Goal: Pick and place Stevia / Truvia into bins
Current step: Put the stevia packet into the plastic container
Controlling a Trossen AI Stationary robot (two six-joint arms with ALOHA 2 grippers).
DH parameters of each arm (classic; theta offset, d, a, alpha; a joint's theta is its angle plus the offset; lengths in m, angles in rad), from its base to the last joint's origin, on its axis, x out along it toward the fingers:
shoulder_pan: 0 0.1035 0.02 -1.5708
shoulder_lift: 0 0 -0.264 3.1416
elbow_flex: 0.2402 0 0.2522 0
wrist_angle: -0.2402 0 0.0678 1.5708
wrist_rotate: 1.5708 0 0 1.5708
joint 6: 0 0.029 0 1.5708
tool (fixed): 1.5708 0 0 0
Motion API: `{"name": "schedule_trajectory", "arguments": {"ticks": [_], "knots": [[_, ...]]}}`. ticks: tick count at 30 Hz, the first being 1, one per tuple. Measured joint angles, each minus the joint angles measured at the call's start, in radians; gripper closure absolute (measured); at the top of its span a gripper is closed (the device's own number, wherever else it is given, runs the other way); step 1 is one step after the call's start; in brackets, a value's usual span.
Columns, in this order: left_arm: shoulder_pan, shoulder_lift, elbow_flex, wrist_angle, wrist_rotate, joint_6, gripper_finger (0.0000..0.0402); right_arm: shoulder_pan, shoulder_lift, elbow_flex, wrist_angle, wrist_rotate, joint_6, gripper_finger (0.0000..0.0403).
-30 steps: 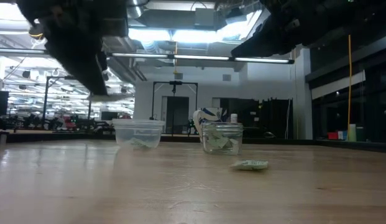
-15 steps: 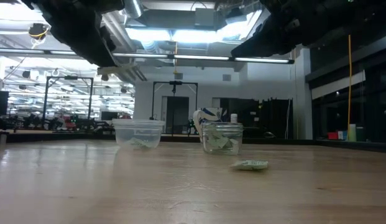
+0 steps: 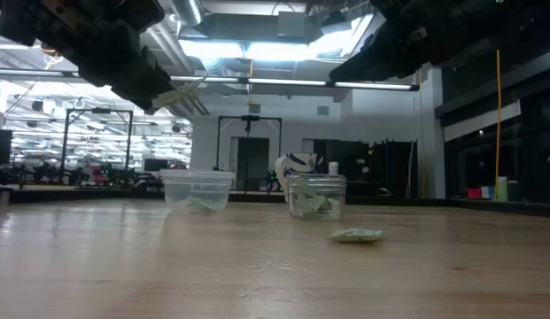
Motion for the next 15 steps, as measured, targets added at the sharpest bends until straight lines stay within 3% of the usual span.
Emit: {"name": "schedule_trajectory", "arguments": {"ticks": [9, 15], "knots": [[0.022, 0.0, -0.036, 0.059, 0.028, -0.007, 0.0398, 0.0, 0.0, 0.0, 0.0, 0.0, 0.0, 0.0389], [0.022, 0.0, -0.036, 0.055, -0.024, -0.01, 0.0398, 0.0, 0.0, 0.0, 0.0, 0.0, 0.0, 0.0389]]}}
